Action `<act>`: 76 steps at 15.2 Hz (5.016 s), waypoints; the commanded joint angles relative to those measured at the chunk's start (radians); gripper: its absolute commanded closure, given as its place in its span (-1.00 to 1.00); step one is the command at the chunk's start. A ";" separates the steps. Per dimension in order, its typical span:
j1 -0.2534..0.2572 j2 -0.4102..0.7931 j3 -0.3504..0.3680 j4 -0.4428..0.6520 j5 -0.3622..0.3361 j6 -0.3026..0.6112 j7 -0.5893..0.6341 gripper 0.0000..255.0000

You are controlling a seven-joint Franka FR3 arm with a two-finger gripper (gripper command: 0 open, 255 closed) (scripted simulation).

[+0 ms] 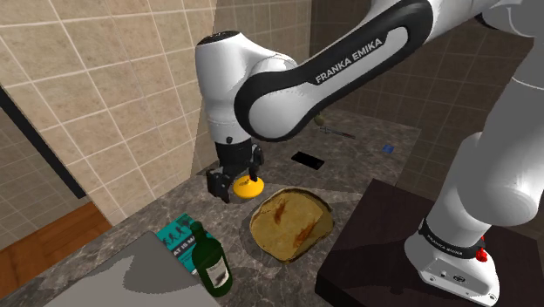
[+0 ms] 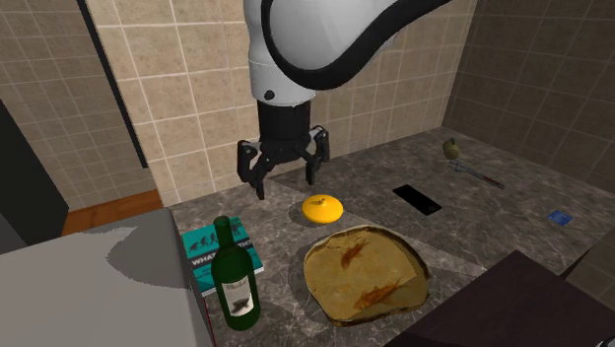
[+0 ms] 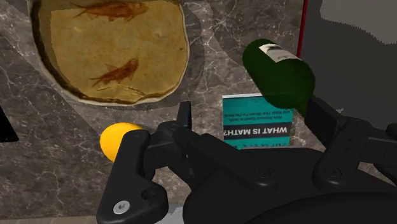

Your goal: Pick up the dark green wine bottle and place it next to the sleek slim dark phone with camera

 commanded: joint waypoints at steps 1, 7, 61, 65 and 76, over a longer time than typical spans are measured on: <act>0.016 0.078 0.019 0.044 -0.055 0.026 0.063 -1.00; 0.105 0.330 0.016 0.244 -0.231 0.042 0.222 -1.00; -0.049 0.296 -0.041 0.260 -0.185 0.022 -0.014 1.00; -0.113 0.280 -0.067 0.243 -0.164 0.033 -0.110 1.00; -0.267 0.311 -0.146 0.295 -0.135 0.026 -0.360 1.00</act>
